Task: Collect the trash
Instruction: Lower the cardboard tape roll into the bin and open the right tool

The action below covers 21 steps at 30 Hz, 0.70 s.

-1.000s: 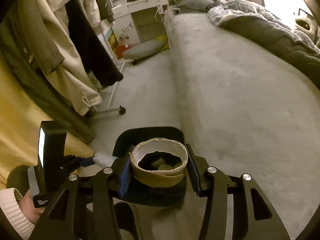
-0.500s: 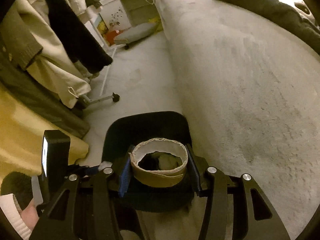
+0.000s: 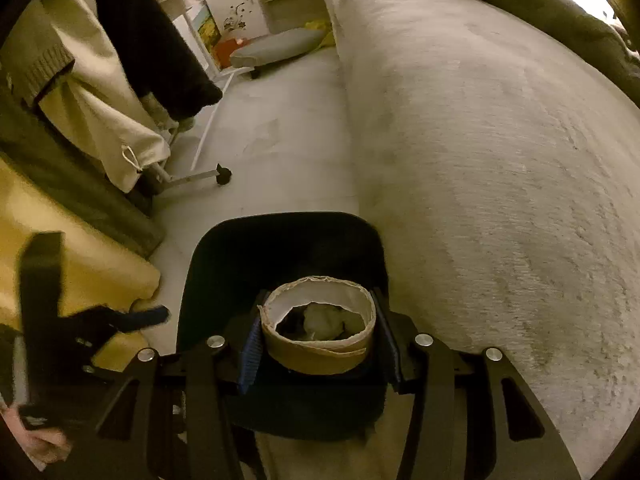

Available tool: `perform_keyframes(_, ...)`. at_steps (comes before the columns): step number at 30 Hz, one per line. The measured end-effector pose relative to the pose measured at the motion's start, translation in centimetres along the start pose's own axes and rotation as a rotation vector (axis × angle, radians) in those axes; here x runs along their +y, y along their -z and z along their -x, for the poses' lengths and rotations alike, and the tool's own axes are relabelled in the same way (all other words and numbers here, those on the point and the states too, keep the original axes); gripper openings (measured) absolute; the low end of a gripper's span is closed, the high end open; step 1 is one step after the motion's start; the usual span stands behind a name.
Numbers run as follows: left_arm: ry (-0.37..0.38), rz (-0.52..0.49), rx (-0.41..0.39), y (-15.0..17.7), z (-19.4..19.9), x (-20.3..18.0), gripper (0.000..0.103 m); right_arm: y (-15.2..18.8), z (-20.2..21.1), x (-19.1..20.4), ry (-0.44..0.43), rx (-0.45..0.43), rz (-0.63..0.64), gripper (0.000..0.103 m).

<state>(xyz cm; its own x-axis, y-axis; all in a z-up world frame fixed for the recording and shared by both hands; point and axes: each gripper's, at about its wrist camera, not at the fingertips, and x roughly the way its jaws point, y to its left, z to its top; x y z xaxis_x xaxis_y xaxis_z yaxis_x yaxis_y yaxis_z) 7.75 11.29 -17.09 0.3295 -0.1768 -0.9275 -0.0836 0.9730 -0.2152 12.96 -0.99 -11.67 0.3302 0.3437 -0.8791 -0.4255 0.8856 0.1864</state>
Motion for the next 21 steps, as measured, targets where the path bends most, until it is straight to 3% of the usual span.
perform_keyframes(6,-0.046,-0.018,-0.178,0.5,6.1,0.8,0.082,0.1,-0.9,1.3,-0.034,0.017,0.026,0.050)
perform_keyframes(11,-0.037,-0.008,-0.300,1.1,11.3,1.6,0.080,0.6,-2.5,3.0,-0.039,0.056,0.077,0.050)
perform_keyframes(21,-0.022,0.055,-0.405,3.1,17.0,3.0,0.076,1.9,-5.8,4.4,-0.028,0.145,0.077,0.050)
